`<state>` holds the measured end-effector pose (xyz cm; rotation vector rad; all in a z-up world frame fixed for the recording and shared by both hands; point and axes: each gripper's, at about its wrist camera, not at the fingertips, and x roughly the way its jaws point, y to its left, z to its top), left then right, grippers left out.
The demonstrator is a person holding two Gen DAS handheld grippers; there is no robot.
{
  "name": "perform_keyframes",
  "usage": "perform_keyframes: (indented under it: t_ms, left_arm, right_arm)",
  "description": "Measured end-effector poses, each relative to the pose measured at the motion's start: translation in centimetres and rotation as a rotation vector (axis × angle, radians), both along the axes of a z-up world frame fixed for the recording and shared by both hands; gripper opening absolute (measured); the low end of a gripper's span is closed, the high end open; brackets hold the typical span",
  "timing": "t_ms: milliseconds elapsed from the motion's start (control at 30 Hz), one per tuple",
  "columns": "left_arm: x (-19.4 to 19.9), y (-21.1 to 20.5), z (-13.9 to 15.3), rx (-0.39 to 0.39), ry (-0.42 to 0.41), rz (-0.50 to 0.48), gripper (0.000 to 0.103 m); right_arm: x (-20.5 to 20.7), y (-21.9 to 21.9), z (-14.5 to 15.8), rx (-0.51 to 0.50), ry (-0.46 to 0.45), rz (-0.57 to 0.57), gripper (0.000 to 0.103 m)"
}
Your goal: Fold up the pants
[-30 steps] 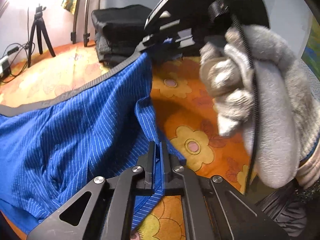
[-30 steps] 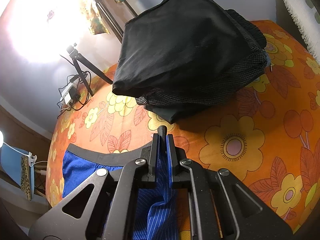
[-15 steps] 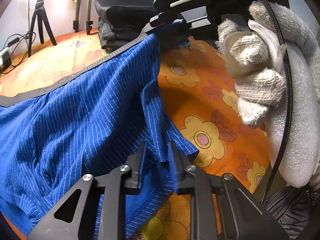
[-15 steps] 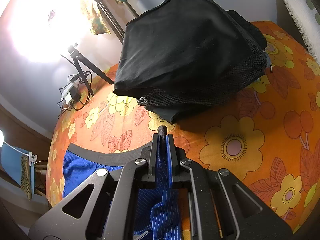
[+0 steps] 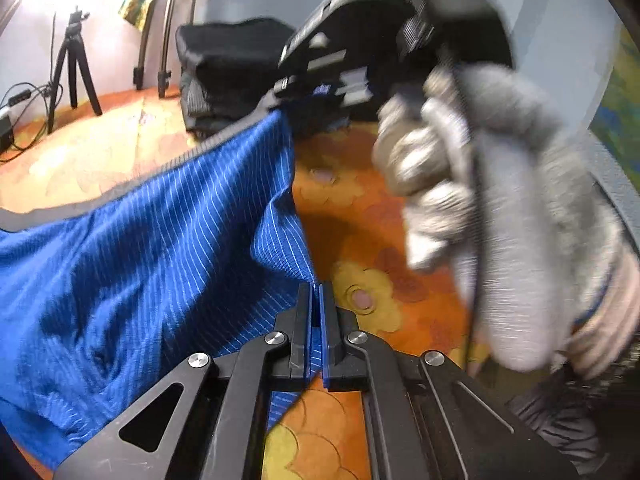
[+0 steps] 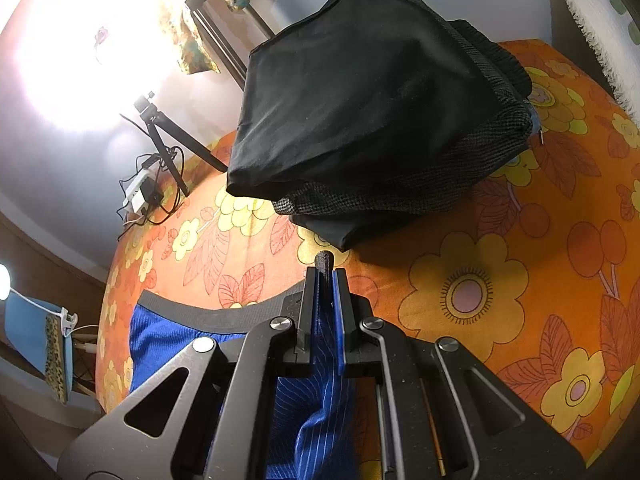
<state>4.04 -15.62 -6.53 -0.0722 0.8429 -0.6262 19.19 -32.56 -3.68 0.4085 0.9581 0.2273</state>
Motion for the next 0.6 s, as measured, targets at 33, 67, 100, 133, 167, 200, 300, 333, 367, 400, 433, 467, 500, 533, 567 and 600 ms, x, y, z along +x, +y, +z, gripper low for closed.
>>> perform_keyframes:
  t_ms: [33, 67, 100, 133, 167, 200, 300, 333, 367, 400, 433, 467, 500, 533, 567, 600]
  left_arm:
    - [-0.3, 0.4, 0.6, -0.013, -0.006, -0.001, 0.002]
    - [-0.5, 1.0, 1.2, -0.029, -0.013, 0.001, 0.002]
    - [-0.7, 1.4, 1.7, -0.039, -0.022, 0.004, 0.002]
    - [-0.9, 1.9, 2.2, -0.048, -0.031, 0.006, 0.002]
    - [-1.1, 2.6, 2.7, -0.058, -0.039, 0.013, 0.002]
    - [-1.3, 3.2, 3.1, -0.069, -0.045, 0.021, 0.002]
    - [-1.9, 4.8, 3.9, -0.088, -0.054, 0.041, 0.002]
    - [-2.1, 5.6, 4.1, -0.097, -0.055, 0.050, 0.002]
    - [-2.3, 5.9, 4.3, -0.100, -0.056, 0.055, 0.002]
    - [-2.5, 6.4, 4.4, -0.104, -0.058, 0.061, 0.002]
    - [-2.8, 7.0, 4.5, -0.107, -0.060, 0.068, 0.002]
    - [-3.0, 7.4, 4.7, -0.109, -0.062, 0.074, 0.002]
    - [-3.1, 7.9, 4.8, -0.113, -0.065, 0.083, 0.002]
    - [-3.3, 8.6, 5.0, -0.117, -0.069, 0.096, 0.002]
    - [-3.4, 9.2, 5.1, -0.122, -0.071, 0.105, 0.002]
    - [-3.4, 9.7, 5.3, -0.126, -0.075, 0.114, 0.002]
  right_arm:
    - [0.0, 0.1, 0.1, 0.000, -0.002, 0.000, 0.007]
    - [0.0, 0.2, 0.2, 0.000, -0.004, 0.000, 0.007]
    - [0.0, 0.4, 0.4, -0.002, -0.007, 0.001, 0.007]
    - [-0.1, 0.6, 0.5, -0.002, -0.009, 0.003, 0.007]
    - [-0.1, 0.8, 0.7, -0.003, -0.011, 0.005, 0.007]
    - [-0.1, 1.0, 0.8, -0.005, -0.014, 0.007, 0.007]
    - [-0.1, 1.6, 1.4, 0.000, -0.020, 0.009, 0.007]
    - [-0.1, 1.8, 1.6, 0.002, -0.024, 0.010, 0.007]
    - [-0.1, 2.0, 1.8, 0.003, -0.027, 0.012, 0.007]
    - [-0.1, 2.4, 2.1, 0.005, -0.033, 0.014, 0.007]
    - [-0.2, 2.7, 2.4, 0.007, -0.037, 0.017, 0.007]
    - [-0.2, 3.1, 2.6, 0.008, -0.041, 0.021, 0.007]
    - [-0.1, 3.6, 2.9, 0.009, -0.044, 0.026, 0.007]
    - [-0.1, 4.1, 3.2, 0.010, -0.048, 0.030, 0.007]
    - [-0.1, 4.8, 3.4, 0.011, -0.052, 0.035, 0.007]
    - [-0.1, 5.5, 3.6, 0.015, -0.054, 0.042, 0.007]
